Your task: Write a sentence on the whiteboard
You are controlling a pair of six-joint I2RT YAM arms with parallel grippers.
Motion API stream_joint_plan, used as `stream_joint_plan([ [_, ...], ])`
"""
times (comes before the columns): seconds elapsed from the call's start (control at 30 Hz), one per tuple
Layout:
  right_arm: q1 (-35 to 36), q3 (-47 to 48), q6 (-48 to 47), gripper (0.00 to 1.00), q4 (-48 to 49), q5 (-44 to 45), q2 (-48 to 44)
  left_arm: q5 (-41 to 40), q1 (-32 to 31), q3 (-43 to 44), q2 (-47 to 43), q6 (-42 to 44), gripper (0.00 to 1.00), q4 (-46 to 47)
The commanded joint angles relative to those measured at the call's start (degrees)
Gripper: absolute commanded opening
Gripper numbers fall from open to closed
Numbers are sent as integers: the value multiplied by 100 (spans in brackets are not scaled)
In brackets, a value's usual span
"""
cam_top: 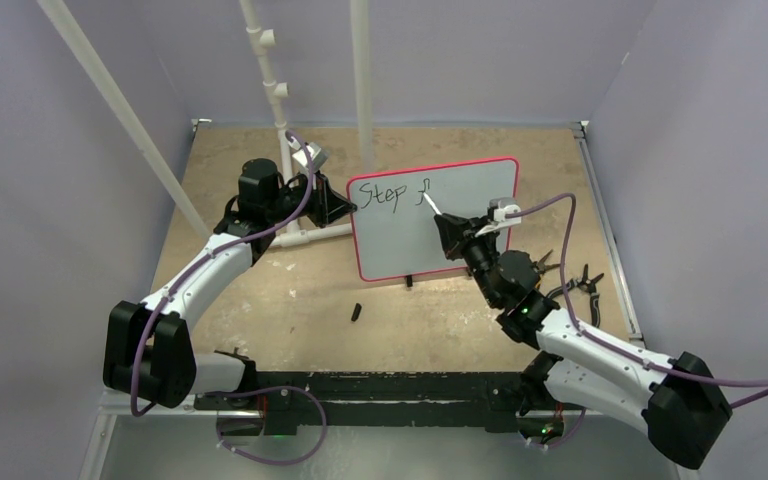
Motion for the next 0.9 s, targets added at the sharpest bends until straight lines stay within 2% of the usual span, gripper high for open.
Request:
stream_joint_plan([
  [0.0, -14, 163, 53, 0, -236, 555, -207, -2, 28, -9, -95, 144, 0, 149],
  [0.47, -14, -27, -83, 0, -146, 517, -600, -14, 28, -6, -104, 148, 0, 151],
  [0.87, -14, 142, -106, 0, -237, 526, -294, -23, 28, -4, -95, 157, 0, 136],
])
